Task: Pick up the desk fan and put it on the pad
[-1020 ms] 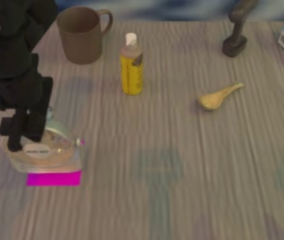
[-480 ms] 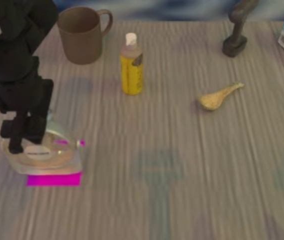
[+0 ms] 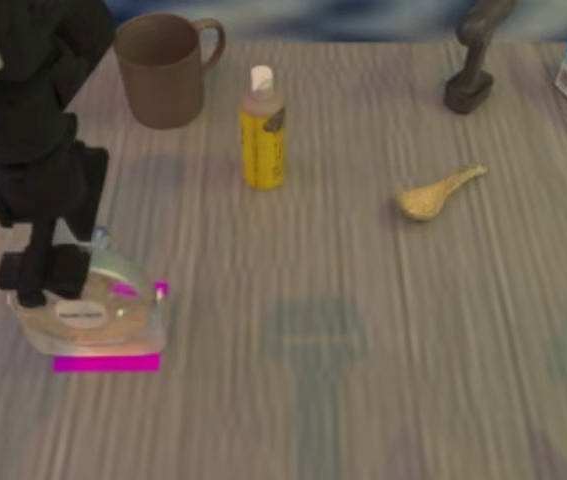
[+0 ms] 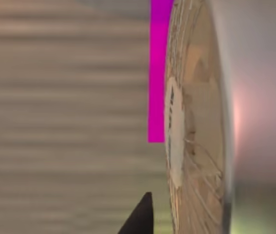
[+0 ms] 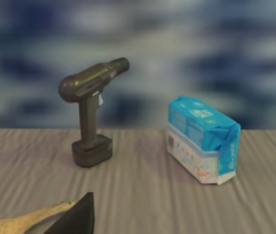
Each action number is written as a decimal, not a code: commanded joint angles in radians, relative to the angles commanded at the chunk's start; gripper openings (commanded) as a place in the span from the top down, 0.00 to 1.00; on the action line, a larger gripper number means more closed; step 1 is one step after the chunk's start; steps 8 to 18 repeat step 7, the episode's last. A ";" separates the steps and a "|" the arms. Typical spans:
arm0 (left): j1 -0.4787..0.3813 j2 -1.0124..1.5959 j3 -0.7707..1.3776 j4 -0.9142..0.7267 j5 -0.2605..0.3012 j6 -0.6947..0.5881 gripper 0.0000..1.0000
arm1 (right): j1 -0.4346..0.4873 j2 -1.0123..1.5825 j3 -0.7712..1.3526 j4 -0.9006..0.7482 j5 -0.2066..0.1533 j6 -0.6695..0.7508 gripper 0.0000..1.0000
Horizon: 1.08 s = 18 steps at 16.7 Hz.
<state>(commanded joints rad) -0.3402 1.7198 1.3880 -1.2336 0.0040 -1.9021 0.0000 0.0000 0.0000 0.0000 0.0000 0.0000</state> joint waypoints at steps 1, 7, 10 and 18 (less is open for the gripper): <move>0.000 0.000 0.000 0.000 0.000 0.000 0.02 | 0.000 0.000 0.000 0.000 0.000 0.000 0.00; 0.000 0.000 0.000 0.000 0.000 0.000 0.00 | 0.000 0.000 0.000 0.000 0.000 0.000 0.00; 0.000 0.000 0.000 0.000 0.000 0.000 0.00 | 0.000 0.000 0.000 0.000 0.000 0.000 0.00; 0.000 0.000 0.000 0.000 0.000 0.000 0.00 | 0.000 0.000 0.000 0.000 0.000 0.000 0.00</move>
